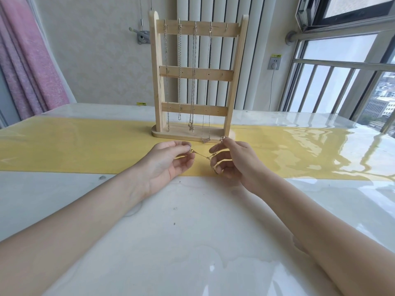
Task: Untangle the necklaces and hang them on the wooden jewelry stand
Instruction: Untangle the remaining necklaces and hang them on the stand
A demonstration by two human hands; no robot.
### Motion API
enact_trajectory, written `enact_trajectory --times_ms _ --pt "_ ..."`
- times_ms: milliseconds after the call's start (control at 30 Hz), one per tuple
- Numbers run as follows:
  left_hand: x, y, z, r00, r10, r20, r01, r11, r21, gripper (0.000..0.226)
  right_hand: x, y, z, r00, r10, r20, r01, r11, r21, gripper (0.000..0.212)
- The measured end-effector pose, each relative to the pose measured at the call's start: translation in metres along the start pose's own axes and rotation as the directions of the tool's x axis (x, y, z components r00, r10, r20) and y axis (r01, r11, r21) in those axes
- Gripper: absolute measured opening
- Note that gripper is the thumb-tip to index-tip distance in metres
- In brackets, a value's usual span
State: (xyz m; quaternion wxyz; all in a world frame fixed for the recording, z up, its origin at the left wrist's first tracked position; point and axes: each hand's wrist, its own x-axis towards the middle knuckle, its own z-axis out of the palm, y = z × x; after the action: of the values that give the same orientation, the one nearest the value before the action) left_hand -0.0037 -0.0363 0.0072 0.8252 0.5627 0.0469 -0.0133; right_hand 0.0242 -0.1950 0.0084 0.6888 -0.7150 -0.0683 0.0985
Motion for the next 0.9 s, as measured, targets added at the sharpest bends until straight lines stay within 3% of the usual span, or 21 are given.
enact_trajectory --times_ms 167,267,400,567,700,800,900 --pt "0.0 0.0034 -0.0022 1.0 -0.002 0.023 0.002 1.0 0.001 0.012 0.0018 -0.0052 -0.0025 0.996 0.038 0.086 -0.059 0.965 0.255 0.034" --pt "-0.0004 0.0023 -0.0033 0.999 0.042 -0.014 -0.041 0.994 0.1 0.012 0.003 -0.0063 -0.0038 0.992 0.015 0.124 -0.06 0.929 0.364 0.034" --pt "0.0007 -0.0018 -0.0037 0.987 0.145 -0.076 -0.118 0.952 0.282 0.012 0.0032 -0.0048 -0.0047 0.992 0.013 0.129 -0.06 0.928 0.367 0.036" --pt "0.0019 0.0002 -0.0046 0.985 0.154 -0.08 -0.124 0.949 0.291 0.013 0.0061 -0.0019 -0.0046 0.994 0.027 0.108 -0.063 0.938 0.341 0.048" --pt "0.002 -0.0007 -0.0034 0.989 0.145 0.009 -0.141 0.942 0.303 0.015 0.0058 -0.0001 -0.003 0.989 0.051 0.142 -0.095 0.941 0.325 0.058" --pt "0.0009 -0.0024 -0.0055 0.984 0.16 0.084 -0.18 0.854 0.489 0.008 0.0062 -0.0004 -0.0039 0.987 0.057 0.149 -0.103 0.94 0.324 0.059" --pt "-0.0005 -0.0033 -0.0072 0.977 0.2 0.074 -0.202 0.755 0.623 0.008 0.0071 0.0003 -0.0037 0.988 0.066 0.141 -0.108 0.94 0.323 0.06"
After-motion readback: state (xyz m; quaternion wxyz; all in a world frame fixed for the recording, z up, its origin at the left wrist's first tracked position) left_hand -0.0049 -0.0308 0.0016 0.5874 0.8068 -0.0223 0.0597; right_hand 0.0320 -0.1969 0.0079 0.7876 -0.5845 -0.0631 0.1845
